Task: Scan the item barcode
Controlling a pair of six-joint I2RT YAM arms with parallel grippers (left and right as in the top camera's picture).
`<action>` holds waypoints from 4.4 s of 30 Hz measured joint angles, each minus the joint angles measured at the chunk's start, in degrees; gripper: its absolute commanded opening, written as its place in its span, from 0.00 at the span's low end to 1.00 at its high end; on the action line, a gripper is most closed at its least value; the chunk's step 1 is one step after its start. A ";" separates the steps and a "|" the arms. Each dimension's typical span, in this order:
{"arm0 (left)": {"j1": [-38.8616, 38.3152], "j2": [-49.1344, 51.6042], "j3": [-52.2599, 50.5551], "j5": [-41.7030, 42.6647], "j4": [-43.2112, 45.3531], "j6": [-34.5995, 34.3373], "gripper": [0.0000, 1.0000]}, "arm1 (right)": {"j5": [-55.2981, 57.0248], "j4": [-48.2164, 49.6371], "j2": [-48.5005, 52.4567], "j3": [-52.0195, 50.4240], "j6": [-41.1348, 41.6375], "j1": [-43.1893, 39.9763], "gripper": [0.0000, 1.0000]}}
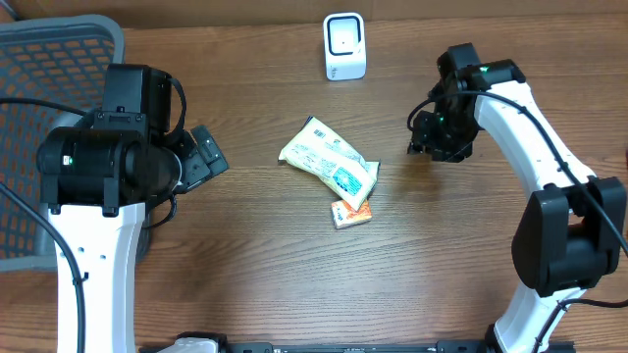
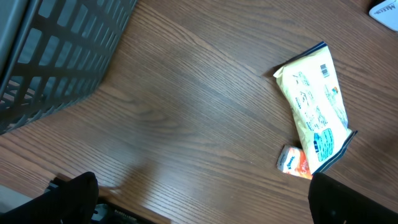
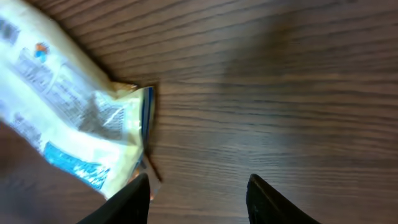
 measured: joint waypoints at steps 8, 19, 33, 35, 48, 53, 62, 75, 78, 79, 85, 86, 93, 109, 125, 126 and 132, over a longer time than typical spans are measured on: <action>0.00 0.00 0.00 0.00 0.00 0.00 1.00 | -0.70 2.80 0.00 0.90 -9.77 8.98 0.52; 0.00 0.00 0.00 0.00 0.00 0.00 0.99 | 26.08 12.83 0.09 2.16 -13.97 32.98 0.55; 0.00 0.00 0.00 0.00 0.00 0.00 0.99 | 38.42 17.64 9.09 2.62 -17.99 36.22 0.57; 0.00 0.00 0.00 0.00 0.00 0.00 1.00 | 38.47 17.92 9.09 2.62 -17.99 36.22 0.57; 0.00 0.00 0.00 0.00 0.00 0.00 1.00 | 38.60 20.72 9.99 2.03 -18.21 37.42 0.57; 0.00 0.00 0.00 0.00 0.00 0.00 1.00 | 38.60 22.38 10.05 -0.87 -18.18 37.55 0.57; 0.00 0.00 0.00 0.00 0.00 0.00 0.99 | 39.80 28.46 10.21 -5.03 -18.45 36.61 0.45; 0.00 0.00 0.02 0.00 0.00 0.00 1.00 | 40.65 29.46 10.14 -5.53 -14.08 29.86 0.04; 0.00 0.00 0.00 0.00 0.00 0.00 0.99 | 39.04 28.17 10.14 -4.44 -11.76 29.14 0.04; 0.00 0.00 0.00 0.00 0.00 0.00 1.00 | 38.18 27.30 10.19 -3.67 -11.13 28.87 0.04; 0.00 0.00 0.00 0.00 -0.02 0.00 1.00 | 27.67 21.84 11.58 7.61 -7.54 26.25 0.04; 0.00 0.00 0.00 0.00 0.00 0.00 0.99 | 24.72 21.68 11.80 10.45 -7.26 25.49 0.04; 0.00 0.00 0.00 0.00 0.00 0.00 1.00 | -0.76 31.67 11.87 22.62 -3.04 16.24 0.04; 0.00 0.00 0.00 0.00 0.00 0.00 1.00 | -31.67 47.12 17.53 22.67 24.57 4.87 0.04; 0.00 0.00 0.00 0.00 0.00 0.00 1.00 | -27.87 0.59 18.58 21.33 11.76 1.62 0.04; 0.00 0.00 0.02 0.00 -0.02 0.00 1.00 | -26.84 0.68 18.53 20.87 11.10 1.49 0.04; 0.00 0.00 0.00 0.00 0.00 0.00 1.00 | -18.32 0.52 18.51 18.88 8.50 -0.20 0.18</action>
